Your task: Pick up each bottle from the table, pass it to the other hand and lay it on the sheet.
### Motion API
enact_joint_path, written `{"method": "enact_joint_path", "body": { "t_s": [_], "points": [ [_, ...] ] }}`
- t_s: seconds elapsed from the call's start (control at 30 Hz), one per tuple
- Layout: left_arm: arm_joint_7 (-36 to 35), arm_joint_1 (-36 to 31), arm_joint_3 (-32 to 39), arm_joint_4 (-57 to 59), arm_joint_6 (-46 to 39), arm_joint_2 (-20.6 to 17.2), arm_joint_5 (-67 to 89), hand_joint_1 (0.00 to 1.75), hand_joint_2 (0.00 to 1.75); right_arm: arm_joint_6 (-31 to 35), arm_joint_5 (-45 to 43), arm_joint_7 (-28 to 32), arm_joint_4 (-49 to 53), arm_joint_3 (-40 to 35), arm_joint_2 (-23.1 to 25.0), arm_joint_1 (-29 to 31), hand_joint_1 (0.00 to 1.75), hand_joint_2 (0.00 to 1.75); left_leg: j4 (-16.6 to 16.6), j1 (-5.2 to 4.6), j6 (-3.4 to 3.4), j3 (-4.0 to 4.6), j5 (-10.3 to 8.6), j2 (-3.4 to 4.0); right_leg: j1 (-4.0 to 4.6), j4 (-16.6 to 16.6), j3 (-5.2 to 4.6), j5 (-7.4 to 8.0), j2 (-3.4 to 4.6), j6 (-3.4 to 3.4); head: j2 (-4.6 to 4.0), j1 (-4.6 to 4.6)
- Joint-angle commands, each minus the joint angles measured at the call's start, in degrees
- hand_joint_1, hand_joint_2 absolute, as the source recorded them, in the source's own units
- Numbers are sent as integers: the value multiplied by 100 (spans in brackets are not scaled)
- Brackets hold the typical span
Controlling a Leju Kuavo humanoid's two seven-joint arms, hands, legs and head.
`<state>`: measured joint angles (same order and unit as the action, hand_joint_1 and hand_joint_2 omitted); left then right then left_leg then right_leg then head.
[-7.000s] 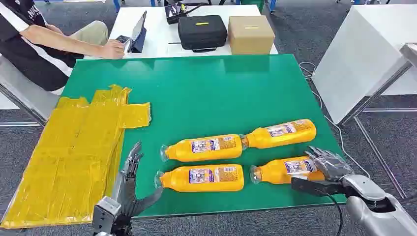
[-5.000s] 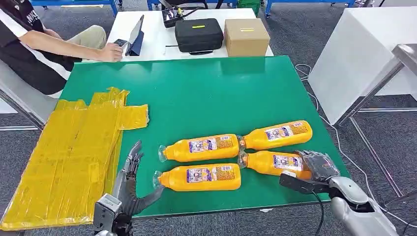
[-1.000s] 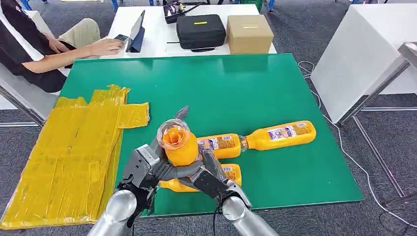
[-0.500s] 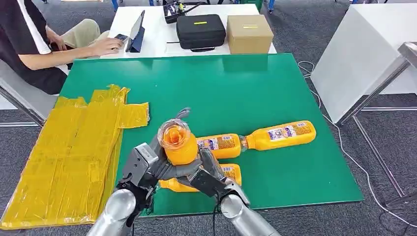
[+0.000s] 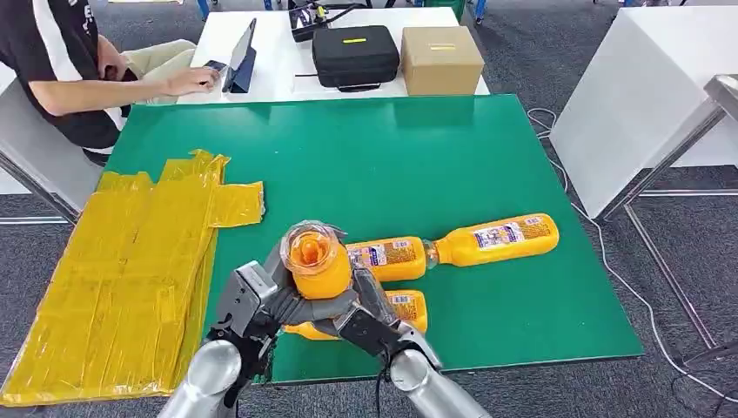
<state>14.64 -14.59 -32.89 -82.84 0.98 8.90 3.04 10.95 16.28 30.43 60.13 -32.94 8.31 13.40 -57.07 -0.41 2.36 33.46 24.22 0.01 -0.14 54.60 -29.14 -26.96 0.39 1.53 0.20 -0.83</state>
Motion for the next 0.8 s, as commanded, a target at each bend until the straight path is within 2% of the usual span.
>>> {"method": "enact_joint_path", "body": {
  "t_s": [0.03,0.57,0.7,0.73,0.77,0.8],
  "points": [
    [11,-135,-231,216,81,-25,-62,175,175,-9,38,27,-299,-386,-121,78,175,175,5,1,-11,-13,3,-7,1,-8,17,-4,-9,-1,-2,0],
    [59,-108,-188,226,32,-47,-84,175,175,-1,12,60,-258,-387,-106,58,175,175,6,2,-16,-19,5,-8,1,-11,24,-6,-11,-2,0,0],
    [323,314,50,-179,-141,-243,-4,175,175,213,92,217,210,-336,-299,-252,175,175,10,2,-14,-21,5,-4,1,-13,24,-5,-6,-2,-2,0],
    [376,407,174,-269,-181,-275,34,175,175,289,114,268,372,-301,-366,-328,145,175,11,0,-13,-22,6,-1,0,-13,24,-5,-3,-2,-2,0],
    [402,473,355,-376,-241,-276,62,175,175,378,137,288,586,-242,-432,-394,3,175,14,2,-17,-28,8,-1,1,-17,31,-7,-4,-3,-2,0],
    [401,501,474,-451,-246,-272,65,175,175,405,134,273,789,-196,-486,-437,0,175,8,0,-11,-16,5,0,-1,-9,17,-5,-2,-1,-2,0]
  ]
}}
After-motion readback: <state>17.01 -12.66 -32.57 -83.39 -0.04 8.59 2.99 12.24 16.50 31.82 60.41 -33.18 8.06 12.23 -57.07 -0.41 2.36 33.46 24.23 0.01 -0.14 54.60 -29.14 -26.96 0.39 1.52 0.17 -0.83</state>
